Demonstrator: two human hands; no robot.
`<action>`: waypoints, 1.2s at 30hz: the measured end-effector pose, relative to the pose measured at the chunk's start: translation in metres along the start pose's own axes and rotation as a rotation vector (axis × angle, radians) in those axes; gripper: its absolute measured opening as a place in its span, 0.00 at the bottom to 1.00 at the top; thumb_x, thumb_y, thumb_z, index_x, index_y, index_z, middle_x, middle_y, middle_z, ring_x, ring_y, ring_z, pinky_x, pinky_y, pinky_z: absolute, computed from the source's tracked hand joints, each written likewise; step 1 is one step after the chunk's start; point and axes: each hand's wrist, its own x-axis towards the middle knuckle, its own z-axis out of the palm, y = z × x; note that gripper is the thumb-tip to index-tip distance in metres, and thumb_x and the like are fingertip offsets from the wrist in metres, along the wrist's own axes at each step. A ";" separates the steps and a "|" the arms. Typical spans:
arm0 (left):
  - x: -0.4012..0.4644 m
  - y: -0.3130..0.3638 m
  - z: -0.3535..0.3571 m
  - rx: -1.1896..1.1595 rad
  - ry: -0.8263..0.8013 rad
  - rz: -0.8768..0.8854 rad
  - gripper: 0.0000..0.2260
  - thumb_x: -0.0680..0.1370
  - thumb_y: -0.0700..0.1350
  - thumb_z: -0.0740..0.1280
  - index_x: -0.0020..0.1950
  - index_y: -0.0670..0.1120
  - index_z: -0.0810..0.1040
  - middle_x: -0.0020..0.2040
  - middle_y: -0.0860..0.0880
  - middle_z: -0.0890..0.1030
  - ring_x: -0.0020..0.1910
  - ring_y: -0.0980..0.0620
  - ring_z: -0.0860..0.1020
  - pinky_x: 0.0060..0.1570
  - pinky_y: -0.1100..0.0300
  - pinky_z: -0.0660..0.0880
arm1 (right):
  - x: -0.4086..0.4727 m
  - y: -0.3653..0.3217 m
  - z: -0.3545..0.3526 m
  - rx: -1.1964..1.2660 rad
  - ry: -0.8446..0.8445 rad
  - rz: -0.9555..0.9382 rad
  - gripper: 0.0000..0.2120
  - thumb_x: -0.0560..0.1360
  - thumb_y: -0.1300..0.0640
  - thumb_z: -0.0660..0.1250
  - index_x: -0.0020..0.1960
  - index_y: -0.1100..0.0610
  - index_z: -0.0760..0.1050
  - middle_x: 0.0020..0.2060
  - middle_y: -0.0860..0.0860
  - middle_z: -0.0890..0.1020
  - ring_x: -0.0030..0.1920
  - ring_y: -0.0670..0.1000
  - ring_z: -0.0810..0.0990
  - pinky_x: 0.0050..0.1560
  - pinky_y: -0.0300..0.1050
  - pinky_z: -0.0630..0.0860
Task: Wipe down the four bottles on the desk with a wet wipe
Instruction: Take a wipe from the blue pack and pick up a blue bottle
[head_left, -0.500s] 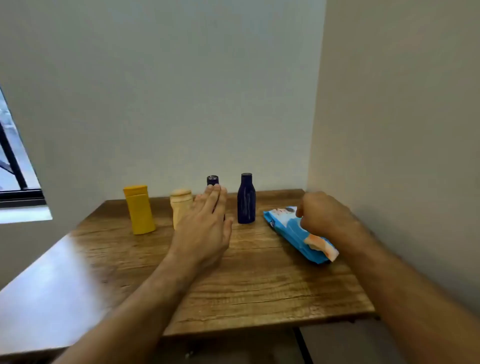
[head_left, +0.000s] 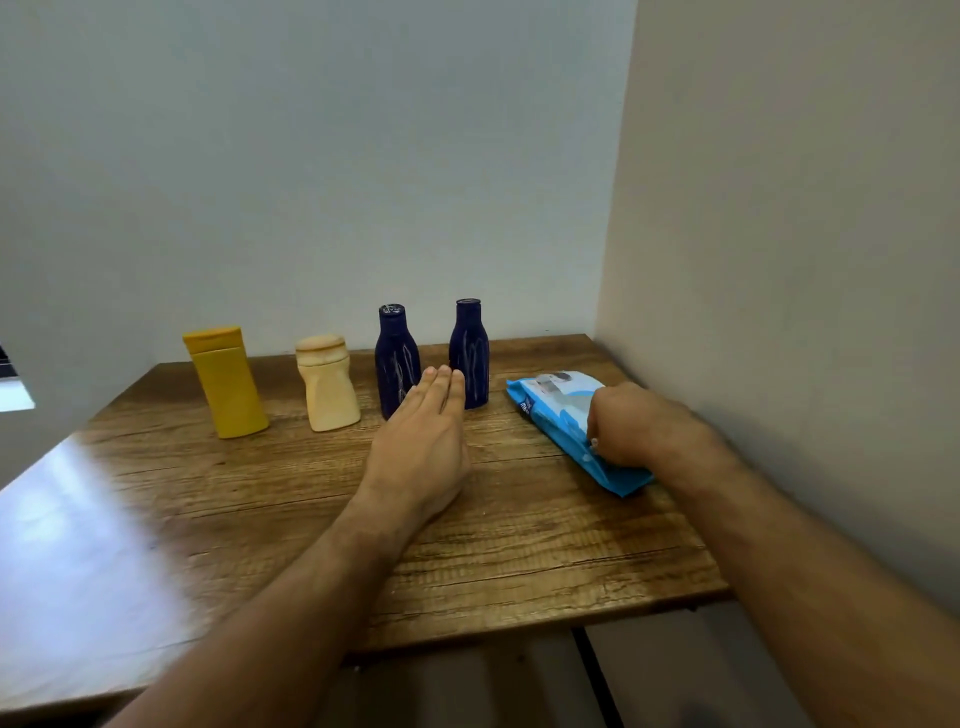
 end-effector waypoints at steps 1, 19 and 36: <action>0.001 0.002 0.001 -0.025 0.008 -0.016 0.28 0.85 0.45 0.52 0.83 0.45 0.46 0.84 0.46 0.50 0.83 0.51 0.48 0.75 0.59 0.42 | 0.000 -0.001 -0.001 0.011 0.042 0.007 0.14 0.76 0.54 0.68 0.61 0.55 0.78 0.54 0.54 0.79 0.46 0.52 0.77 0.42 0.43 0.75; 0.052 0.018 0.053 -0.612 0.050 -0.491 0.37 0.77 0.47 0.68 0.82 0.43 0.54 0.77 0.43 0.65 0.73 0.43 0.70 0.71 0.45 0.71 | 0.090 -0.072 -0.007 0.478 0.350 -0.010 0.17 0.80 0.64 0.58 0.66 0.56 0.76 0.61 0.57 0.79 0.59 0.56 0.78 0.59 0.50 0.75; 0.043 0.018 0.021 -0.756 0.153 -0.347 0.39 0.77 0.45 0.71 0.81 0.42 0.52 0.68 0.45 0.61 0.58 0.46 0.75 0.58 0.54 0.76 | 0.052 -0.086 -0.017 0.572 0.351 -0.200 0.14 0.71 0.65 0.65 0.55 0.58 0.81 0.44 0.55 0.84 0.44 0.55 0.81 0.42 0.43 0.76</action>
